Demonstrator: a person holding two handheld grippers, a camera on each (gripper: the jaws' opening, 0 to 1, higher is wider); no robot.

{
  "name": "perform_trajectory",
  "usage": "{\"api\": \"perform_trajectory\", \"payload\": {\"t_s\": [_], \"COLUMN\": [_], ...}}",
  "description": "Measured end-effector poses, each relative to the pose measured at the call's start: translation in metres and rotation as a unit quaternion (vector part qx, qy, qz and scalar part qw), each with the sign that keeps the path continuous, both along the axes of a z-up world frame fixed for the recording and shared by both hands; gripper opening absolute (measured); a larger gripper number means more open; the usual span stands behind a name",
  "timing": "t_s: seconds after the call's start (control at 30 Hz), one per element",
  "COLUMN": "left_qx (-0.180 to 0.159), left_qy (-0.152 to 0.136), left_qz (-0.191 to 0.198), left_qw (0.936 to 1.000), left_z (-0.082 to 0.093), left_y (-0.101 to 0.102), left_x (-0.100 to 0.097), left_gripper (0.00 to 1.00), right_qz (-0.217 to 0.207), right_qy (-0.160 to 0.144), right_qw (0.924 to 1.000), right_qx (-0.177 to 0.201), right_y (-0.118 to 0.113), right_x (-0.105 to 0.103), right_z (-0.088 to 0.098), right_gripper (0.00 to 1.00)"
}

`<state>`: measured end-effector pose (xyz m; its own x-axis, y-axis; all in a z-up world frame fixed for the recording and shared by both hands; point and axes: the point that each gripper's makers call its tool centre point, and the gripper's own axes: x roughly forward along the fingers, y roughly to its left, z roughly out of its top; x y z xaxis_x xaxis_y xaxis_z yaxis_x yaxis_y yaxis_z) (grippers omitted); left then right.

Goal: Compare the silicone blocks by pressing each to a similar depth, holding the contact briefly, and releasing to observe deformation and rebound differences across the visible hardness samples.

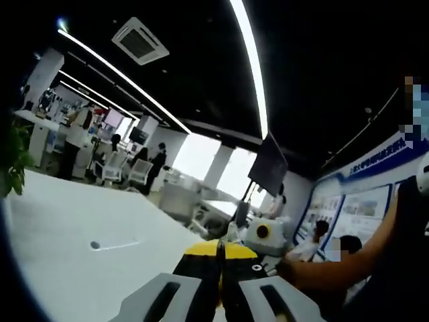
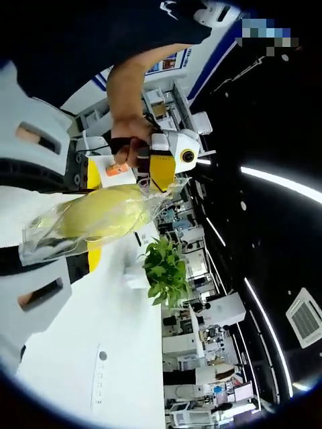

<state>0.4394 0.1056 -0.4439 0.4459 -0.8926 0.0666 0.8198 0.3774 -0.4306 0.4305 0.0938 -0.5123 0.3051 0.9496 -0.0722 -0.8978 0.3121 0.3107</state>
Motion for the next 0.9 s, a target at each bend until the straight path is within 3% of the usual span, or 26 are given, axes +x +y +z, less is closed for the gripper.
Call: {"api": "perform_trajectory", "payload": {"t_s": [0.27,0.43,0.7,0.9], "left_qx": [0.004,0.009,0.002,0.007], "left_qy": [-0.002,0.001,0.004,0.01], "left_qz": [-0.004,-0.007,-0.007,-0.005], "left_qw": [1.0,0.9999,1.0,0.9999], "left_z": [-0.003,-0.007,-0.004,-0.013], "left_y": [-0.007,-0.01,-0.009,-0.014], "left_x": [0.002,0.001,0.005,0.01], "left_gripper": [0.0,0.0,0.0,0.0], "right_qz": [-0.028,-0.065,-0.089,-0.107], "right_qy": [-0.027,-0.049,-0.069,-0.067], "right_qw": [0.999,0.9964,0.9931,0.991], "right_qx": [-0.022,-0.022,-0.031,-0.043], "right_y": [-0.004,-0.008,-0.023,-0.041], "right_x": [0.004,0.015,0.025,0.024], "right_z": [-0.008,-0.005,0.002,-0.007], "right_gripper": [0.57,0.97,0.96,0.96]}}
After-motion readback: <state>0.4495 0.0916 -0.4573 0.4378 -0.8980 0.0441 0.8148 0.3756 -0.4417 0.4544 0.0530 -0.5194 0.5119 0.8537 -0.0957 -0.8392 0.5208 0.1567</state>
